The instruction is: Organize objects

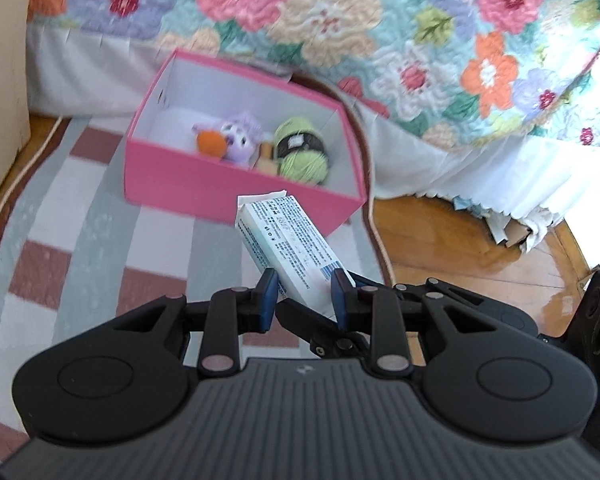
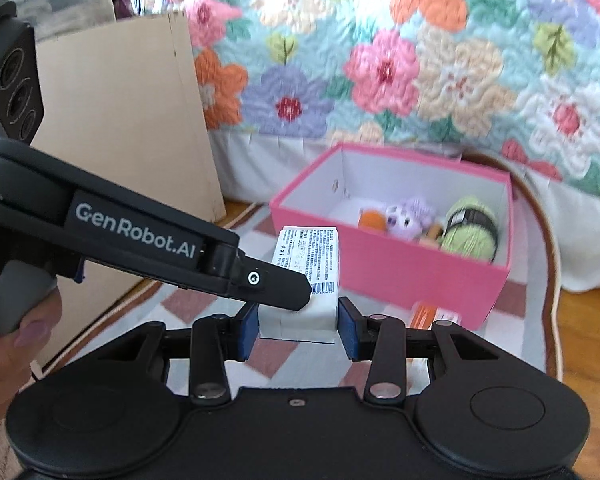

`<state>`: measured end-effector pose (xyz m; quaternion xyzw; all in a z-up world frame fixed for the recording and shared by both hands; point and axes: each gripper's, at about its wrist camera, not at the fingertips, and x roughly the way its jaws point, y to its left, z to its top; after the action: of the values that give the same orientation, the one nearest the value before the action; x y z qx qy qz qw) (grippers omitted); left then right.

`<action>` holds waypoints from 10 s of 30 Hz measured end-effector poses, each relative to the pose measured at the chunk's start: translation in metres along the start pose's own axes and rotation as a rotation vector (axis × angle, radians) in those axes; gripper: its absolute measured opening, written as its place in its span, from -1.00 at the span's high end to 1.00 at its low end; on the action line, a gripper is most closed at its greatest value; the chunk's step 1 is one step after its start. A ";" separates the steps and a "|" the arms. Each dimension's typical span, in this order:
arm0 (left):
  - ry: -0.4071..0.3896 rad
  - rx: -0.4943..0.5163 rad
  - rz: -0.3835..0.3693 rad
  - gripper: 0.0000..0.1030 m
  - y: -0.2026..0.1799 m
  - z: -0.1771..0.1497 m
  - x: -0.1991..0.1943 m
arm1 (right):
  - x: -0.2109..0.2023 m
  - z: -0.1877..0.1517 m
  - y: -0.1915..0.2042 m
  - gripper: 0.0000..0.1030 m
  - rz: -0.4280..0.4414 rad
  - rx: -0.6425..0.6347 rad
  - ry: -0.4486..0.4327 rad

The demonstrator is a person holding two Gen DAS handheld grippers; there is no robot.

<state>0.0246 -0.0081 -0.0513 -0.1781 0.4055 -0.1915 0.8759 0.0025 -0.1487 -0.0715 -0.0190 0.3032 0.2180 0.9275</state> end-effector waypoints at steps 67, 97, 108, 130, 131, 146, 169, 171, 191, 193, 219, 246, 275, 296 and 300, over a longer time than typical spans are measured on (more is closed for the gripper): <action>0.100 -0.060 0.194 0.41 0.085 0.144 0.129 | 0.184 0.109 -0.137 -0.22 0.027 0.035 0.325; 0.132 -0.033 0.166 -0.02 0.017 0.090 -0.026 | -0.036 0.104 -0.040 -0.84 0.013 -0.007 0.169; 0.157 -0.031 0.120 -0.18 0.005 0.054 0.001 | -0.038 0.060 -0.036 -0.84 -0.002 -0.011 0.187; 0.192 -0.016 0.069 -0.43 0.026 0.018 0.138 | 0.050 -0.018 -0.076 -0.83 -0.133 0.037 0.173; 0.195 -0.020 0.067 -0.43 0.029 0.016 0.143 | 0.054 -0.019 -0.076 -0.83 -0.124 0.043 0.180; 0.191 0.014 -0.040 -0.14 0.041 -0.006 0.192 | 0.116 -0.048 -0.090 -0.79 -0.068 0.135 0.322; 0.237 -0.209 -0.124 0.42 0.056 -0.019 0.205 | 0.117 -0.055 -0.071 -0.39 -0.190 0.183 0.314; 0.250 -0.208 -0.121 0.37 0.056 -0.022 0.202 | 0.112 -0.058 -0.067 -0.38 -0.185 0.191 0.317; 0.187 -0.147 -0.112 0.21 0.041 -0.041 0.124 | 0.045 -0.057 -0.018 -0.36 -0.059 0.141 0.277; 0.175 -0.139 -0.122 0.21 0.033 -0.038 0.115 | 0.036 -0.050 -0.016 -0.36 -0.056 0.137 0.262; -0.027 -0.007 -0.105 0.22 -0.008 0.089 -0.015 | -0.031 0.088 -0.001 -0.36 0.035 -0.057 0.025; 0.082 -0.142 -0.042 0.20 0.079 0.161 0.182 | 0.170 0.094 -0.146 -0.35 0.105 0.161 0.149; 0.097 -0.228 0.152 0.21 0.111 0.162 0.210 | 0.241 0.088 -0.158 -0.51 -0.021 0.293 0.315; 0.103 -0.083 0.268 0.15 0.058 0.148 0.098 | 0.099 0.115 -0.116 -0.54 -0.107 0.148 0.133; 0.103 -0.056 0.282 0.13 0.047 0.141 0.076 | 0.074 0.120 -0.106 -0.54 -0.126 0.152 0.113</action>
<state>0.1886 0.0178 -0.0361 -0.1335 0.4761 -0.0640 0.8668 0.1661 -0.1958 -0.0261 0.0202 0.3690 0.1340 0.9195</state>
